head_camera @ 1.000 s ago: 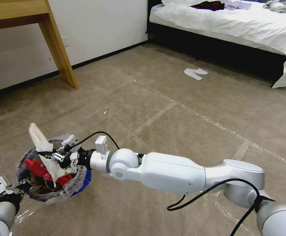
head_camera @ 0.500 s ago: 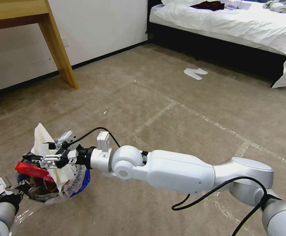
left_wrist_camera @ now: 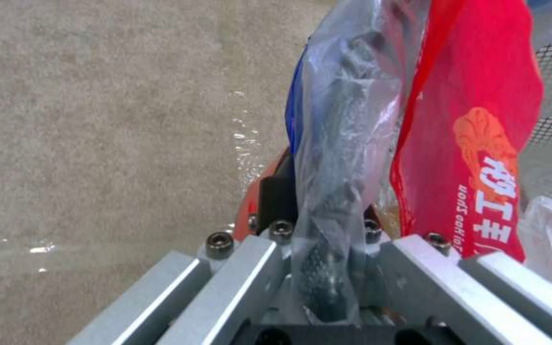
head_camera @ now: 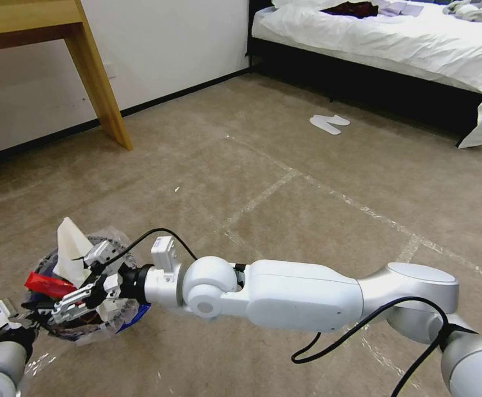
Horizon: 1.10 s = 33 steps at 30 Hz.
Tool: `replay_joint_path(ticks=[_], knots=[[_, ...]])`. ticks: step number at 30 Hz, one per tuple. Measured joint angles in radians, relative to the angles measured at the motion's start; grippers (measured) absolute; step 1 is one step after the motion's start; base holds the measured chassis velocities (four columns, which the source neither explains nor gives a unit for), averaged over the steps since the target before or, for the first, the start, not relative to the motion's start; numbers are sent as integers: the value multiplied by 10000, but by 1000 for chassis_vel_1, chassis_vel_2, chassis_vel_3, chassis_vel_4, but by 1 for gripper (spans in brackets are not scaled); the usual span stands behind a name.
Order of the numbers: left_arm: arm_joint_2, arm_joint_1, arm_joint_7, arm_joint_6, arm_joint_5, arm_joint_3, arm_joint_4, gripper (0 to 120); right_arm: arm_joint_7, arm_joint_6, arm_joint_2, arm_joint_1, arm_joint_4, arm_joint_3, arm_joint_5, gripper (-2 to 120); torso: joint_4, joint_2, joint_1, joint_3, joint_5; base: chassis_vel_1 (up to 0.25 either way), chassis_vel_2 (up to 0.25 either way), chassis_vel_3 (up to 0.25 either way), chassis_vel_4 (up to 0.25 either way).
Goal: Pick up the trash bin and place the garbage on the floor into it.
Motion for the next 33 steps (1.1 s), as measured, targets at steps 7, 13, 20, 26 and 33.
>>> replay_joint_path(ticks=[7, 13, 20, 26, 33], knots=[[34, -3, 1, -1, 10, 12, 29, 0, 1224, -1548, 166, 15, -242, 366, -1734, 100, 0, 0, 0, 1, 0, 0, 0, 0, 0], [93, -31, 4, -12, 10, -10, 100, 0, 1629, -2635, 209, 245, 131, 388, -1700, 100, 0, -1, 0, 0, 0, 0, 0, 0, 0], [130, -153, 9, -21, 11, 3, 265, 0, 1954, -3848, 447, 724, 912, 411, -1355, 100, 1, -1, 0, 1, -1, 0, 0, 0, 0], [156, -229, 13, -26, 12, 12, 323, 0, 2560, -5286, 452, 1578, 1545, 502, -174, 100, 0, 0, 0, 0, 0, 0, 0, 0, 0], [93, -285, 25, -32, 15, 40, 333, 0, 4032, -6563, 614, 2071, 1853, 591, 1345, 100, 0, 0, 0, 0, 0, 0, 0, 0, 0]])
